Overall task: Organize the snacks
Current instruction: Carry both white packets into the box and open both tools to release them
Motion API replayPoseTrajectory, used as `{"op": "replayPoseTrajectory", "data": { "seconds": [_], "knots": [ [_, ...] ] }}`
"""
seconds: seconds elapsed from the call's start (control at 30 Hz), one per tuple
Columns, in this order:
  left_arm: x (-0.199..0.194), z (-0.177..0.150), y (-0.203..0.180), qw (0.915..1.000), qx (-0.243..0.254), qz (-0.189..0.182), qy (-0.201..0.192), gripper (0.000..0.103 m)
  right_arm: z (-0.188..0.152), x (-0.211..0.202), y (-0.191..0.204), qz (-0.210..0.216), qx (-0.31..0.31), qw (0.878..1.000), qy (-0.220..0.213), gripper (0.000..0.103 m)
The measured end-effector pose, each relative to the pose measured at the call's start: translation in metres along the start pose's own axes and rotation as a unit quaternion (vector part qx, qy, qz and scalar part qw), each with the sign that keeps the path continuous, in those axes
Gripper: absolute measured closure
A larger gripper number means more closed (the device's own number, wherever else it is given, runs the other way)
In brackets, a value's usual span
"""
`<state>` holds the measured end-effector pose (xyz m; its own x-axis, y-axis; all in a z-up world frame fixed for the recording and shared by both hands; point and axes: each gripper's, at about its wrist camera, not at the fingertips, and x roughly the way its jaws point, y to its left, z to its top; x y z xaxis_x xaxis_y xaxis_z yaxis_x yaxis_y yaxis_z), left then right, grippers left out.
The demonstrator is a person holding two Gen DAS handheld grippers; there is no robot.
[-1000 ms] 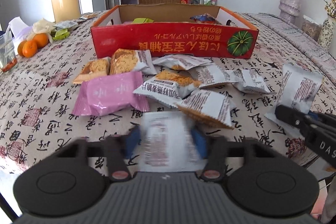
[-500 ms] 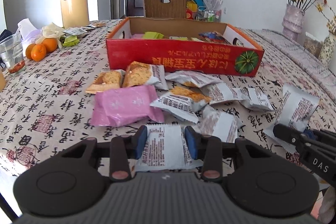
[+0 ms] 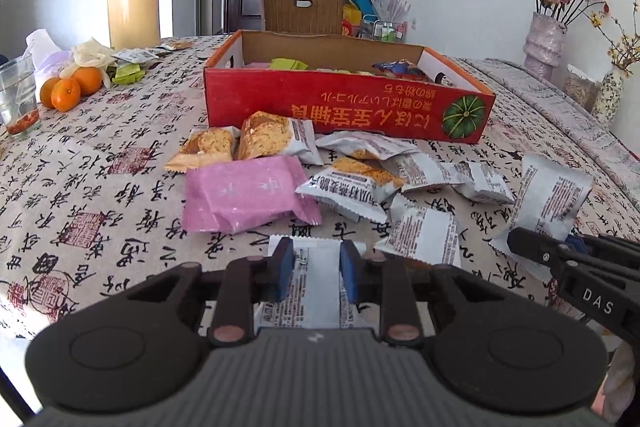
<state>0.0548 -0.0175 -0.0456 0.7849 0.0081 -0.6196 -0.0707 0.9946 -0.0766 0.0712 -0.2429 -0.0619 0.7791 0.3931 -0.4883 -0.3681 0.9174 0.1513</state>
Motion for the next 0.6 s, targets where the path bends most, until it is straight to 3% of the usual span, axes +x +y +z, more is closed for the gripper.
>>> {"op": "replayPoseTrajectory", "data": {
  "seconds": [0.07,0.13,0.23,0.3,0.43,0.6],
  "knots": [
    [-0.001,-0.001,0.001,1.0,-0.002,0.0,-0.002,0.063,0.0,0.0,0.001,-0.002,-0.001,1.0,0.001,0.087],
    [-0.004,-0.002,0.002,1.0,-0.001,0.002,-0.006,0.046,0.0,0.0,0.001,-0.003,-0.002,1.0,0.002,0.087],
    [-0.004,-0.002,0.0,0.9999,0.007,0.007,-0.005,0.038,0.0,-0.001,0.002,-0.005,-0.003,1.0,0.002,0.087],
    [0.001,-0.004,-0.001,0.9999,0.01,0.009,0.009,0.039,0.0,-0.001,0.002,-0.004,-0.004,1.0,0.002,0.087],
    [0.006,-0.008,-0.002,0.9997,0.013,0.014,0.016,0.061,-0.001,-0.001,0.001,-0.004,-0.003,1.0,0.002,0.087],
    [0.003,-0.009,0.001,0.9999,0.012,0.007,0.008,0.062,-0.001,-0.001,0.001,-0.004,-0.003,1.0,0.002,0.087]
  ]
}}
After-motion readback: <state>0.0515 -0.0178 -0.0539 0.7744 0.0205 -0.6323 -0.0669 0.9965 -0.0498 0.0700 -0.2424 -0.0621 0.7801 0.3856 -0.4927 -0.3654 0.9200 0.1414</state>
